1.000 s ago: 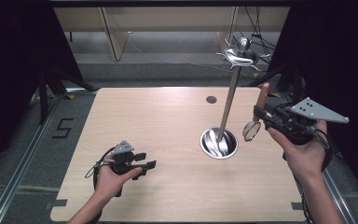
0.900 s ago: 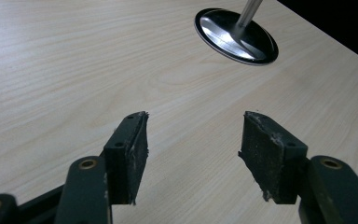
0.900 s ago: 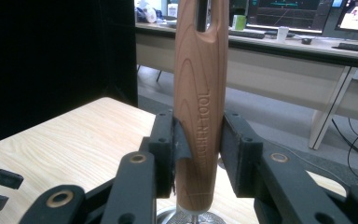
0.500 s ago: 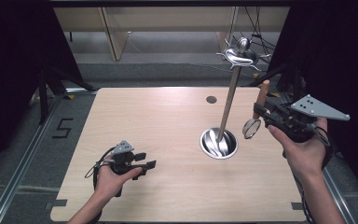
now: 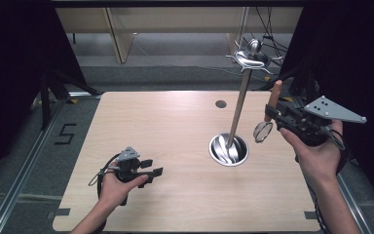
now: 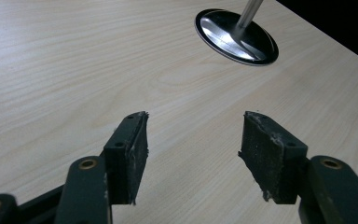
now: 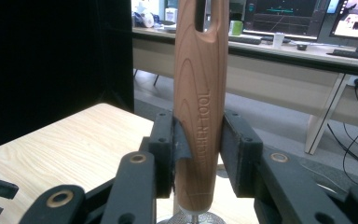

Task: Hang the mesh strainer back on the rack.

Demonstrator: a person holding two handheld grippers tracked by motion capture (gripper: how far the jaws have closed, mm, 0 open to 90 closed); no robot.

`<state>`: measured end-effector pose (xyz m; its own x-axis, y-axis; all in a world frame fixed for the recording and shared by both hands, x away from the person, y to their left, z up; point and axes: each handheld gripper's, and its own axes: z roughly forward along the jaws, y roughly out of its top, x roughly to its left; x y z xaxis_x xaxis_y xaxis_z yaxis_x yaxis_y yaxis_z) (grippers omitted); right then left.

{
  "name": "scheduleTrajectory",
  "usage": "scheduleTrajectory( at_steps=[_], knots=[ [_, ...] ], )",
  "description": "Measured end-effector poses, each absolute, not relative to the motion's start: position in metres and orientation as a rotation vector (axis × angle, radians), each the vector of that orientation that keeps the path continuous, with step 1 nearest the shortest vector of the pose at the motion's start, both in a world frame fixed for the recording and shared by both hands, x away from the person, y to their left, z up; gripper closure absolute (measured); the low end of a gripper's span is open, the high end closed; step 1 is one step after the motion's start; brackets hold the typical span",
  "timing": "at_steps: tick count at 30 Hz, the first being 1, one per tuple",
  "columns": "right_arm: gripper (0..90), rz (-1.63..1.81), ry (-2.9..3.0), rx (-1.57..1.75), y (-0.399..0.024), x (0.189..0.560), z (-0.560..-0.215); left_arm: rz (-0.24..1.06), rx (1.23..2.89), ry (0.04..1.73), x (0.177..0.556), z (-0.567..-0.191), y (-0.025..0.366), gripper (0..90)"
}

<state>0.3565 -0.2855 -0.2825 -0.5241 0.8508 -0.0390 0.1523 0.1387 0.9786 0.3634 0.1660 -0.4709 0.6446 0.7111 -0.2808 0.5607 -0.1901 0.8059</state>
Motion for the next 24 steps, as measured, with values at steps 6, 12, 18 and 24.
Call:
scheduleTrajectory(
  at_steps=[6,12,18,24],
  knots=[
    [68.4,1.427,1.781,0.958,-0.2855,0.3575,-0.2812,0.189,1.87,1.01,0.3635,-0.4709,0.166,40.3],
    [68.4,1.425,1.781,0.97,-0.2847,0.3569,-0.2789,0.188,1.87,1.01,0.3635,-0.4708,0.1661,40.3],
    [68.4,1.429,1.789,0.982,-0.2834,0.3569,-0.2772,0.19,1.869,1.01,0.3634,-0.4707,0.1661,40.3],
    [68.4,1.425,1.78,0.974,-0.2826,0.3577,-0.2745,0.189,1.87,1.009,0.3634,-0.4707,0.1661,40.3]
  ],
)
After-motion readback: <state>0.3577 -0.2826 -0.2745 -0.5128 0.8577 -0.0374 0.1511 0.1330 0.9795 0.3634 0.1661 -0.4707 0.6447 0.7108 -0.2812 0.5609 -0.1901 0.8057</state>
